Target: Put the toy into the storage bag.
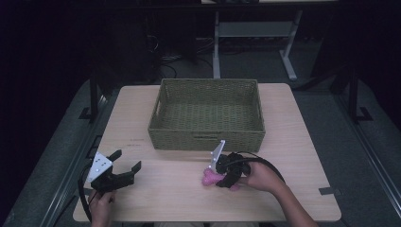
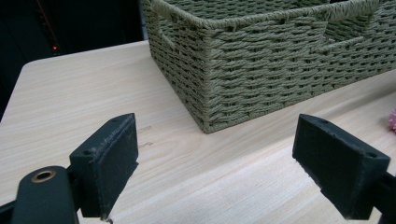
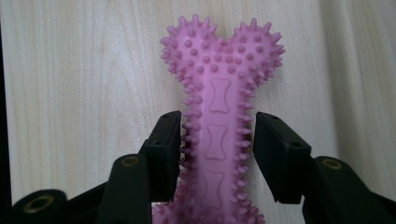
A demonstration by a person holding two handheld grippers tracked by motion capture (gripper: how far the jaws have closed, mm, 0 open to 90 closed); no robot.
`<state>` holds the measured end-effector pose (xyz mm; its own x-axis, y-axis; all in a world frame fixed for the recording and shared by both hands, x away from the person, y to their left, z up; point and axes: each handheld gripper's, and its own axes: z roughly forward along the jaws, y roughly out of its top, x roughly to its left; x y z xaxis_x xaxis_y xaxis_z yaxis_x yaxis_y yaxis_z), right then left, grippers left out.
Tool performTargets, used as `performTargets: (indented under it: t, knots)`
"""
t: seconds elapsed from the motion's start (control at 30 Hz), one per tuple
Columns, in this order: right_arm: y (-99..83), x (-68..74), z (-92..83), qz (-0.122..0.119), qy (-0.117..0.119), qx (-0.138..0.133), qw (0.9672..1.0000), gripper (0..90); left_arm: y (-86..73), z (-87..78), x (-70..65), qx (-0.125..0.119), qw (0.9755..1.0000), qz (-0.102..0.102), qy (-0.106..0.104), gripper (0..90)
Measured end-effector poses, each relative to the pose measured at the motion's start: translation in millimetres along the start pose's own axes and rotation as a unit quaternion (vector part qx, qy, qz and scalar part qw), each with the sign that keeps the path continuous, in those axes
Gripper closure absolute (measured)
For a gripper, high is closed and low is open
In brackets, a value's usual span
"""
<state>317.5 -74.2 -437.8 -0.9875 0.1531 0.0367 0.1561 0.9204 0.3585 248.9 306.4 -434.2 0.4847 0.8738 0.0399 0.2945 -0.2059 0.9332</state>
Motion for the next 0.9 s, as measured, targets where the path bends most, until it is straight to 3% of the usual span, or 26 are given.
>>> performTargets:
  t: [0.77, 0.9]
  knots:
    - [-1.7, 1.2, -2.8, -0.017, 0.006, 0.008, 0.9998, 58.2, -0.6, -1.1, 1.8, -0.005, 0.9999, -0.010, 0.001, 13.8]
    - [-1.1, 0.1, -9.2, -0.016, 0.010, -0.003, 0.9998, 58.3, -0.5, -0.7, 1.5, -0.005, 0.9999, -0.009, 0.000, 13.8]
